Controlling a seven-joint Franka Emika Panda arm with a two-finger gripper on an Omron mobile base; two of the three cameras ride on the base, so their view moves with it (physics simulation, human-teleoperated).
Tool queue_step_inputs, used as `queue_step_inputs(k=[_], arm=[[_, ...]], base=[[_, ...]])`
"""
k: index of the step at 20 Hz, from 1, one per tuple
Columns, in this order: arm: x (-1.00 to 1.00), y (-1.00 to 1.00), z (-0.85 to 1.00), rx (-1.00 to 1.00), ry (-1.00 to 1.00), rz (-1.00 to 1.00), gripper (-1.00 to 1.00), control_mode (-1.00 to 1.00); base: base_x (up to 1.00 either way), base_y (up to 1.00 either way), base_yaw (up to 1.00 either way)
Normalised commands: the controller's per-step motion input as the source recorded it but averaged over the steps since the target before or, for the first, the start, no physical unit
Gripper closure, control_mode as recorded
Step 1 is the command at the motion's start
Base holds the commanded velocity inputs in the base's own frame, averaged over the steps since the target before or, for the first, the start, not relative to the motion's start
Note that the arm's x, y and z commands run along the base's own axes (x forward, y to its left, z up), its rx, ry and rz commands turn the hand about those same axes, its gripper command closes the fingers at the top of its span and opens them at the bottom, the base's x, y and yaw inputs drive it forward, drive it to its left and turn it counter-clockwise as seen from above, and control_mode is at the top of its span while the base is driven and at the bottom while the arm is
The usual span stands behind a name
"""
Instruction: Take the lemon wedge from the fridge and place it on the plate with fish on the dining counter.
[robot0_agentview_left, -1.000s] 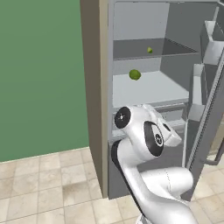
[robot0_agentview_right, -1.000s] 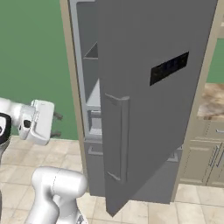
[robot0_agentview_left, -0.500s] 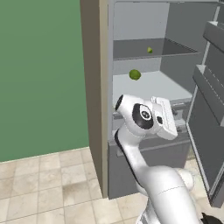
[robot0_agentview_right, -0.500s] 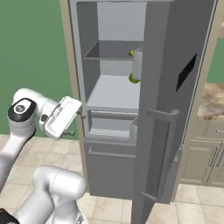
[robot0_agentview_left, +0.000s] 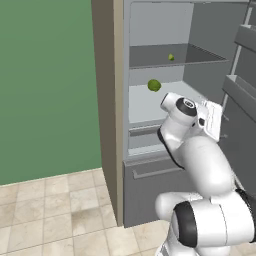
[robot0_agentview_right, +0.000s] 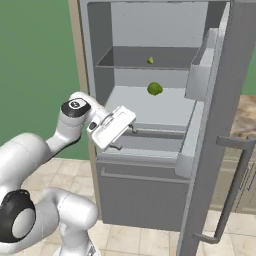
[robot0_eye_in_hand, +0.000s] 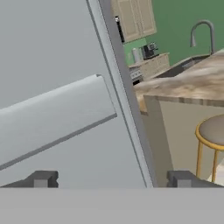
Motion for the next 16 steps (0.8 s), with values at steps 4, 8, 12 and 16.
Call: queue_step_inputs(k=[4, 8, 12, 16], arm=[[-0.39, -0.97, 0.0, 0.0, -0.29, 0.11, -1.0, -1.0], [-0.69, -0.51, 0.01, 0.0, -0.34, 0.24, -1.0, -1.0], [-0.63, 0.37, 0.02, -0.07, -0.31, 0.12, -1.0, -1.0], [-0.04, 0.98, 0.01, -0.05, -0.08, 0.43, -1.0, -1.0]], base=[[0.0, 0.0, 0.0], [0.0, 0.0, 0.0], [0.0, 0.0, 0.0], [0.0, 0.0, 0.0]])
